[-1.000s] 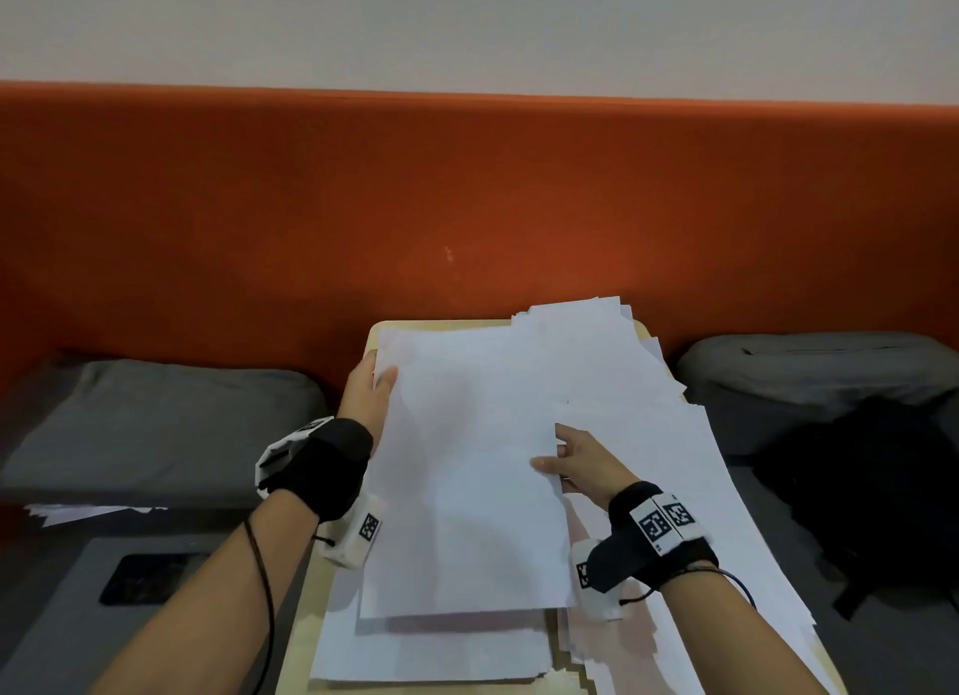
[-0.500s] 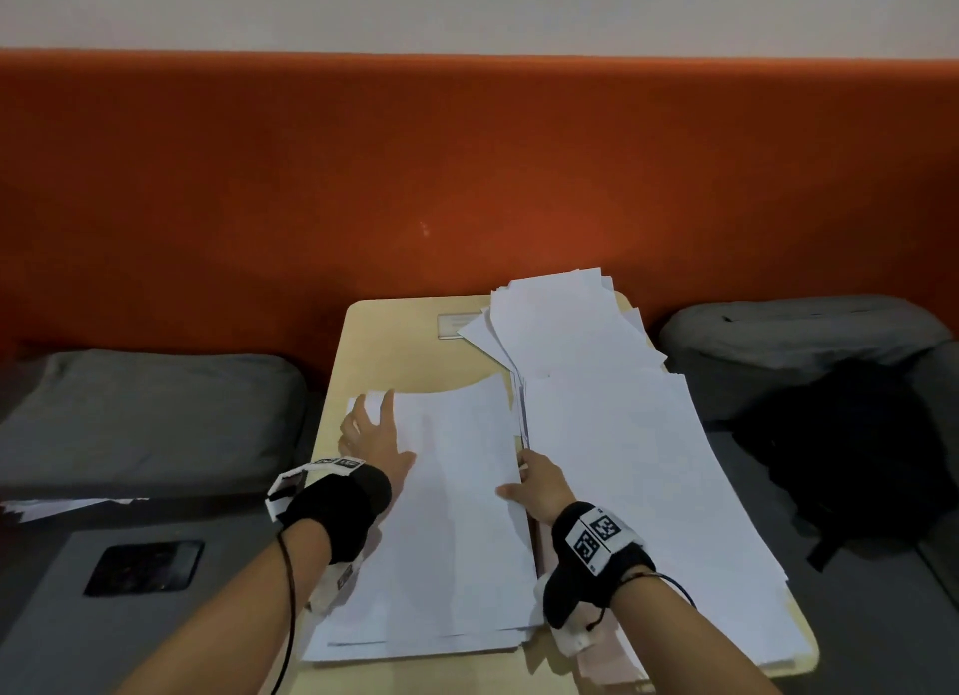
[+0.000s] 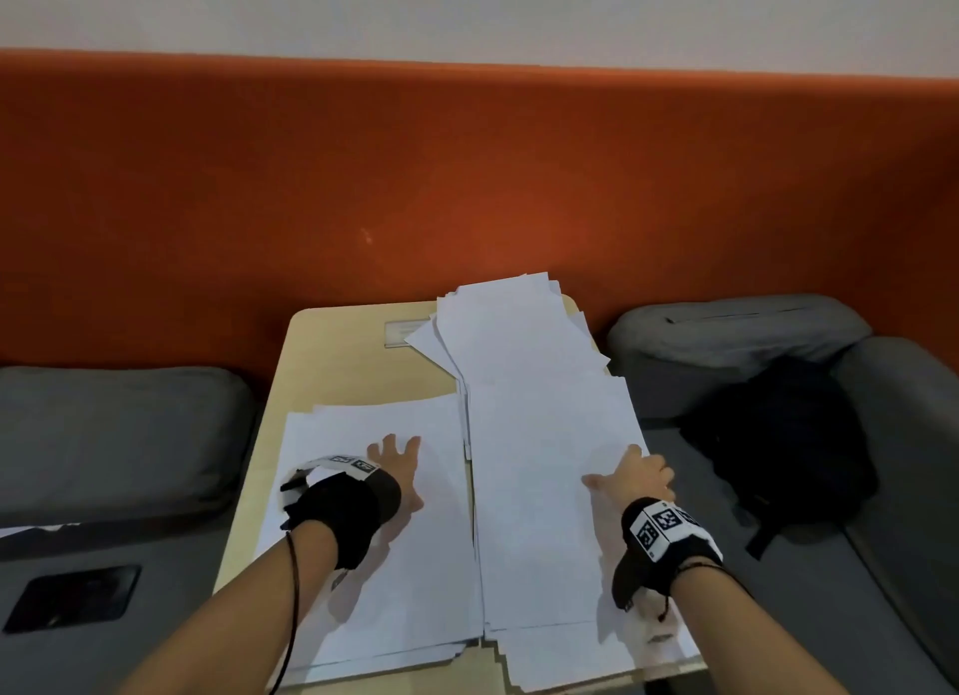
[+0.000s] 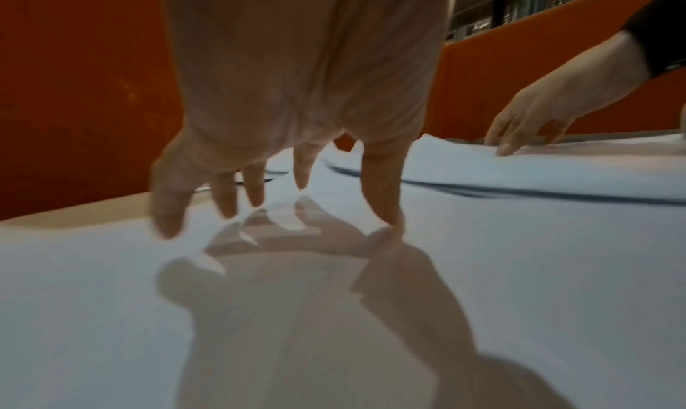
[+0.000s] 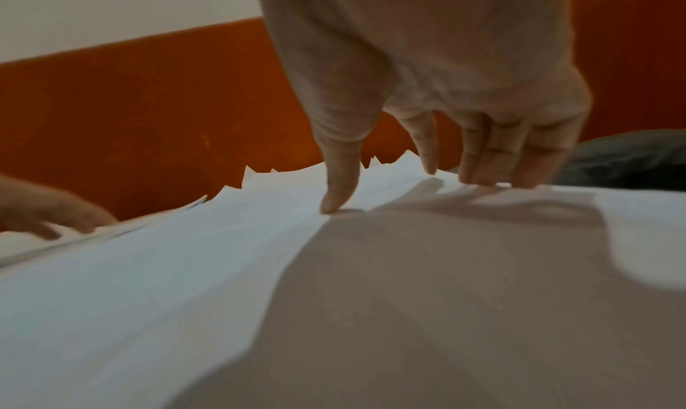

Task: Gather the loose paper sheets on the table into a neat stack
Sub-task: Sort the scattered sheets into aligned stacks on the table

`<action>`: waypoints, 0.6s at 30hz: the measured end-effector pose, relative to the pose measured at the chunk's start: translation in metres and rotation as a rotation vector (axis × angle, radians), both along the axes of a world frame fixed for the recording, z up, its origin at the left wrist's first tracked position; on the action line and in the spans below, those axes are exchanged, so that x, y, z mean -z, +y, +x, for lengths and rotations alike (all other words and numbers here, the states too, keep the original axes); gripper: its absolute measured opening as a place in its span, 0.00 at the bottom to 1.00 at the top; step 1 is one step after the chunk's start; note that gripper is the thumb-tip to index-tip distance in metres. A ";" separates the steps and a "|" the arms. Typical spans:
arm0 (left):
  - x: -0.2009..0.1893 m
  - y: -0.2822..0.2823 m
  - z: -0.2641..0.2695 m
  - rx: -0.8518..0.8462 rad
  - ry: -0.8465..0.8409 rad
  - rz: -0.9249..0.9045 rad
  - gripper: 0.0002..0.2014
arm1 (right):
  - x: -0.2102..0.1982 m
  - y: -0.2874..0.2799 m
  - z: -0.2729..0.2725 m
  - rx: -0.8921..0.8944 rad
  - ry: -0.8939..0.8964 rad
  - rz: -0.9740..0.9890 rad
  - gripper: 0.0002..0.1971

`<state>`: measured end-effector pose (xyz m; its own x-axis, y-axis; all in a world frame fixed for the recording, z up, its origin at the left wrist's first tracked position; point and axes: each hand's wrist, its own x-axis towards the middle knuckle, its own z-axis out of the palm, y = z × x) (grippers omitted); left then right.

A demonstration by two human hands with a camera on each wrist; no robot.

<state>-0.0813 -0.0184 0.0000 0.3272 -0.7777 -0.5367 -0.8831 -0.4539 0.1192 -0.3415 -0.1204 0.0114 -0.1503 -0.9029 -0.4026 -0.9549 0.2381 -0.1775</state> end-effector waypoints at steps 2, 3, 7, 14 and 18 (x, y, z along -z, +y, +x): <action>-0.006 -0.011 -0.019 0.032 0.081 -0.110 0.31 | 0.003 -0.004 -0.005 -0.003 0.014 -0.003 0.40; -0.007 -0.017 -0.030 0.017 0.171 -0.145 0.27 | 0.004 -0.006 -0.006 0.000 0.001 0.001 0.41; -0.006 -0.031 -0.061 -0.134 0.365 -0.145 0.27 | 0.005 -0.009 -0.007 0.047 -0.140 0.038 0.44; -0.009 -0.035 -0.073 -0.166 0.294 -0.218 0.21 | 0.005 -0.004 -0.004 -0.086 -0.035 -0.045 0.36; -0.018 -0.040 -0.081 -0.163 0.225 -0.312 0.22 | 0.003 -0.002 0.002 -0.099 -0.045 -0.062 0.33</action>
<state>-0.1618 -0.0588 0.0185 0.3609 -0.8620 -0.3560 -0.7388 -0.4972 0.4549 -0.3391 -0.1224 0.0085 -0.0419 -0.9357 -0.3503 -0.9640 0.1299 -0.2318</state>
